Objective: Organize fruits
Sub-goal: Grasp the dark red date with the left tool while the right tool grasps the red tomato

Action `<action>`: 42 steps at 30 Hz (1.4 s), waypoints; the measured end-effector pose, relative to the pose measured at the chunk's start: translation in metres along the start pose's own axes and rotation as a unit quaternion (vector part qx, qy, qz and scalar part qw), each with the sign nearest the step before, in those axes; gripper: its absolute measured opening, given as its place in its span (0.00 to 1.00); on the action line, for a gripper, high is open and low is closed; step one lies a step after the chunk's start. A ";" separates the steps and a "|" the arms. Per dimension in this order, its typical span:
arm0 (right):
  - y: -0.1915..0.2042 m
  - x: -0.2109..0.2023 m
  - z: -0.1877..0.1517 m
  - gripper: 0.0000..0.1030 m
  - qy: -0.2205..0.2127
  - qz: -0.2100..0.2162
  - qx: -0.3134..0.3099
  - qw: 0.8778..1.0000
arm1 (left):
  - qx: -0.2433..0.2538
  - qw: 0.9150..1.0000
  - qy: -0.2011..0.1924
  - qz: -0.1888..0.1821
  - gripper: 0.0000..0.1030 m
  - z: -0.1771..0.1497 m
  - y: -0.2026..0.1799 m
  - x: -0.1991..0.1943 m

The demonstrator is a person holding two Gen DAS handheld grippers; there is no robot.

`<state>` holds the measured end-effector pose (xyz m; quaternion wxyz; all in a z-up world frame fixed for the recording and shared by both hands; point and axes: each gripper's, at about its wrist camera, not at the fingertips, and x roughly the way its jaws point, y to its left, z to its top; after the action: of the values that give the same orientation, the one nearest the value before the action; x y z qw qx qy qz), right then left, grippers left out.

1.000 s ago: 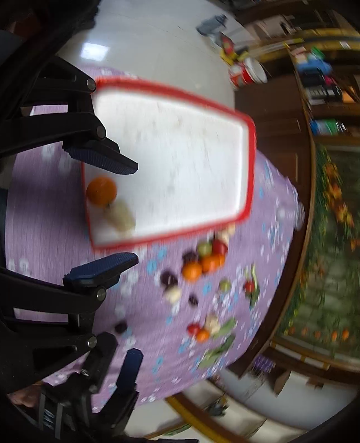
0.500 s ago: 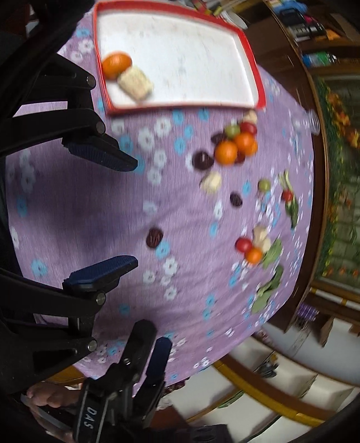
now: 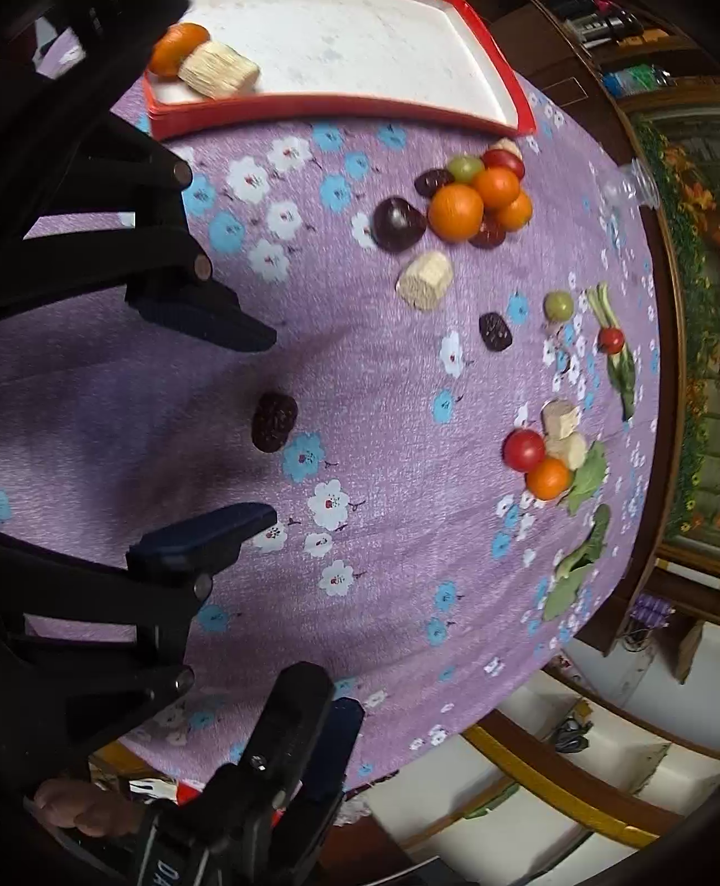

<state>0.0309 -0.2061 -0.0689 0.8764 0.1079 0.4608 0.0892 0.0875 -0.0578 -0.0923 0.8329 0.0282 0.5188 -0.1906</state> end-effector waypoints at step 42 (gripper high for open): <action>0.000 0.152 0.146 0.44 0.081 -0.061 0.004 0.995 | -0.006 0.995 0.050 -0.087 0.23 0.022 0.033 0.012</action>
<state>0.2361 -0.1828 -0.1080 0.8398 0.0753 0.5360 0.0422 0.1226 -0.0365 -0.0972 0.7864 -0.0124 0.5615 -0.2574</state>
